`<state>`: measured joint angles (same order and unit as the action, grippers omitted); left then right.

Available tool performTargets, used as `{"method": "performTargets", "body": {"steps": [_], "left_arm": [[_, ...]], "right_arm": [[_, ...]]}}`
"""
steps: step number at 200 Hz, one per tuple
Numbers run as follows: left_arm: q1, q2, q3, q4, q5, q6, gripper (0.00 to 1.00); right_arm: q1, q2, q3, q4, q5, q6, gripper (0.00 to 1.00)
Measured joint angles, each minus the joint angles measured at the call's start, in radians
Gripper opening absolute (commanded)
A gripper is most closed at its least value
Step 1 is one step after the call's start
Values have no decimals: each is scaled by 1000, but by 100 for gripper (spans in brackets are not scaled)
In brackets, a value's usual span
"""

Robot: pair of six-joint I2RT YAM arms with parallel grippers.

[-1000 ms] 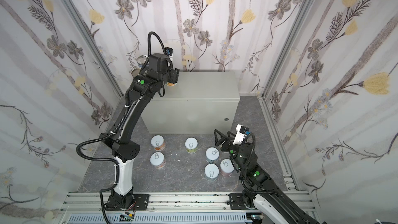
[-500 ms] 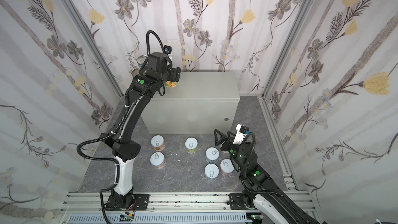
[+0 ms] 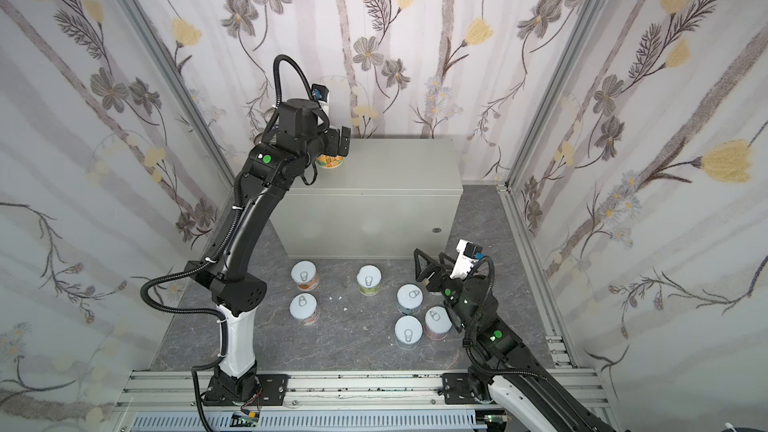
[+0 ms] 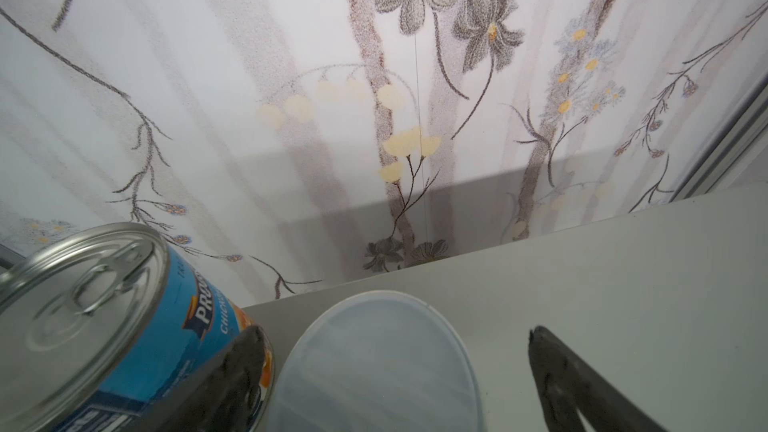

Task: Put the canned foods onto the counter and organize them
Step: 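Lower the held peach can onto the cabinet top beside the dark blue cans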

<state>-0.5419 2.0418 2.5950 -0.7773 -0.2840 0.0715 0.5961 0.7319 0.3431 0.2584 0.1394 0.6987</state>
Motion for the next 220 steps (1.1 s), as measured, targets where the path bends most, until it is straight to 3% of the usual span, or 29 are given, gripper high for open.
{"method": "performTargets", "body": {"steps": [130,220], "left_arm": [[-19,-96,-237,132,-66,3,100],[-18,-53,-218,151,-78,39,84]], "right_arm": [[0,-16,-14,-1,5,0,100],[0,-20,-20,-1,17,0,100]]}}
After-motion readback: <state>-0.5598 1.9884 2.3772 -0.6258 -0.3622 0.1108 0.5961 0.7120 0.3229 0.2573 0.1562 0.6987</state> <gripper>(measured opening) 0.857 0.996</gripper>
